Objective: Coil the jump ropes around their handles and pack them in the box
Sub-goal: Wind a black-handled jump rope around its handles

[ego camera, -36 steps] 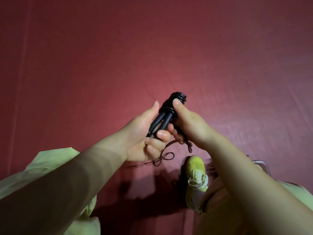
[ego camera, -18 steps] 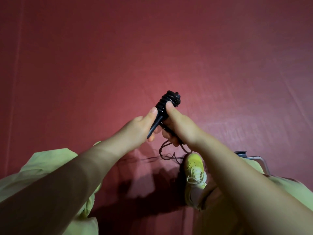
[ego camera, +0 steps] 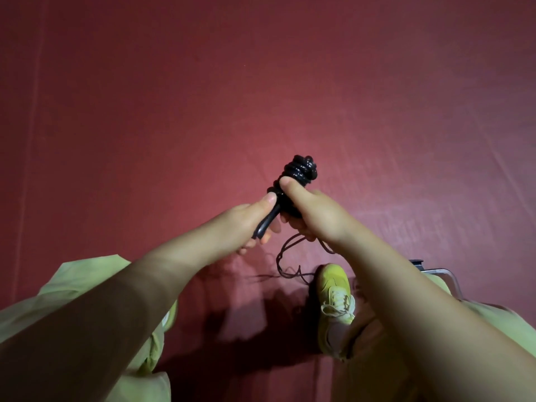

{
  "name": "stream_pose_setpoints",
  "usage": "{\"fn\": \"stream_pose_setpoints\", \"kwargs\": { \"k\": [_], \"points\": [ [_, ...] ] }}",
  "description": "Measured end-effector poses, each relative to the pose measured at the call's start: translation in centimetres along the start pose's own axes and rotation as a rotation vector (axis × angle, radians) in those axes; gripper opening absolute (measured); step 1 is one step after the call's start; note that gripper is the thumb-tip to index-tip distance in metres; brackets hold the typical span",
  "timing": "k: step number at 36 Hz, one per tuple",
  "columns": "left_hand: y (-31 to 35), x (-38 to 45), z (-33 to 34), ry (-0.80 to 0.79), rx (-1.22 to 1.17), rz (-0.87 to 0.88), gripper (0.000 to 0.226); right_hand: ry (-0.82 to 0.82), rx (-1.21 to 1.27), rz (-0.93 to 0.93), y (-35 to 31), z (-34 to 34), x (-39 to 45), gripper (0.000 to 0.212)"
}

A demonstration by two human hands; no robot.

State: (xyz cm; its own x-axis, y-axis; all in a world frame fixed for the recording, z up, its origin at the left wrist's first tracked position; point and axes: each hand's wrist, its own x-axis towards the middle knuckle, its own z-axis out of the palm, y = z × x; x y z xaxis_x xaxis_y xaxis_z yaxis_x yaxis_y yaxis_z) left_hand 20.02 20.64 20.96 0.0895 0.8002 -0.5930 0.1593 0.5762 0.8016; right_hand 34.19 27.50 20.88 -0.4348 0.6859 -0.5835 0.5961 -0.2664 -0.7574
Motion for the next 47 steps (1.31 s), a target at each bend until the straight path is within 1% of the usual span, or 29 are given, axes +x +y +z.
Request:
{"fn": "stream_pose_setpoints", "kwargs": {
  "k": [2,4,6,8,10,12,14,16,18,19,23,25,27,28,29,31,32,34,36,38,40,41,43,45,47],
  "points": [
    [0.3,-0.3,-0.1,-0.124,-0.238,-0.080,0.046,-0.002,0.099,-0.026,-0.1,-0.2,-0.1,0.058],
    [0.4,-0.4,-0.4,-0.221,-0.393,-0.119,0.042,-0.014,0.191,-0.047,-0.2,-0.3,-0.1,0.055],
    [0.7,-0.4,-0.6,-0.244,-0.454,-0.138,0.040,-0.043,0.245,-0.064,-0.2,-0.4,0.1,0.052],
    [0.6,-0.3,-0.6,-0.210,-0.464,-0.156,0.037,-0.080,0.253,-0.058,-0.2,-0.4,0.2,0.052],
    [0.3,-0.1,-0.5,-0.134,-0.395,-0.150,0.028,-0.083,0.206,-0.026,-0.2,-0.4,0.2,0.055],
    [-0.1,0.2,-0.3,-0.027,-0.226,-0.113,0.022,-0.058,0.127,0.005,-0.1,-0.5,0.0,0.058],
    [-0.4,0.4,-0.1,0.051,-0.062,-0.082,0.021,-0.041,0.075,0.020,-0.1,-0.4,-0.2,0.057],
    [-0.5,0.6,-0.1,0.087,0.019,-0.054,0.024,-0.039,0.067,0.010,-0.2,-0.3,-0.2,0.056],
    [-0.8,0.8,-0.3,0.121,0.073,-0.012,0.035,-0.037,0.073,0.001,-0.3,-0.3,-0.2,0.055],
    [-0.9,0.9,-0.5,0.148,0.121,0.005,0.036,-0.035,0.074,0.003,-0.3,-0.3,-0.1,0.055],
    [-0.7,0.9,-0.7,0.267,0.327,0.039,0.033,-0.044,0.119,0.005,-0.2,-0.2,-0.1,0.050],
    [-0.6,0.8,-0.7,0.266,0.365,0.052,0.038,-0.039,0.137,-0.009,-0.1,-0.2,0.0,0.049],
    [-0.7,0.8,-0.8,0.195,0.304,0.057,0.044,-0.037,0.176,-0.027,0.0,-0.2,0.1,0.047],
    [-0.6,0.8,-0.8,0.136,0.197,0.051,0.043,-0.040,0.209,-0.037,0.1,-0.2,0.1,0.047],
    [-0.4,0.6,-0.7,0.068,0.045,0.026,0.039,-0.045,0.243,-0.045,0.1,-0.3,0.1,0.046],
    [0.1,0.2,-0.6,-0.123,-0.286,-0.090,0.035,-0.054,0.304,-0.066,0.0,-0.3,0.1,0.045],
    [0.4,-0.1,-0.6,-0.228,-0.405,-0.144,0.041,-0.062,0.337,-0.075,0.1,-0.3,0.1,0.044],
    [0.6,-0.3,-0.6,-0.406,-0.573,-0.187,0.054,-0.098,0.421,-0.085,0.1,-0.3,0.1,0.043],
    [0.8,-0.6,-0.6,-0.509,-0.732,-0.204,0.065,-0.177,0.499,-0.118,0.1,-0.3,0.1,0.044],
    [0.6,-0.8,-0.4,-0.557,-0.828,-0.221,0.070,-0.228,0.519,-0.155,-0.1,-0.2,-0.1,0.046],
    [0.4,-0.9,-0.2,-0.605,-0.874,-0.215,0.068,-0.223,0.497,-0.164,-0.3,-0.2,-0.1,0.051],
    [0.3,-0.9,-0.1,-0.634,-0.889,-0.207,0.065,-0.202,0.469,-0.158,-0.4,-0.2,-0.2,0.058],
    [0.0,-0.7,0.0,-0.659,-0.900,-0.190,0.060,-0.118,0.311,-0.143,-0.3,-0.3,-0.1,0.074],
    [-0.2,-0.5,0.1,-0.616,-0.870,-0.196,0.058,-0.040,0.153,-0.125,-0.2,-0.4,-0.3,0.072],
    [-0.3,-0.3,0.3,-0.538,-0.807,-0.226,0.057,-0.024,0.123,-0.097,-0.2,-0.4,-0.5,0.062]
  ]
}}
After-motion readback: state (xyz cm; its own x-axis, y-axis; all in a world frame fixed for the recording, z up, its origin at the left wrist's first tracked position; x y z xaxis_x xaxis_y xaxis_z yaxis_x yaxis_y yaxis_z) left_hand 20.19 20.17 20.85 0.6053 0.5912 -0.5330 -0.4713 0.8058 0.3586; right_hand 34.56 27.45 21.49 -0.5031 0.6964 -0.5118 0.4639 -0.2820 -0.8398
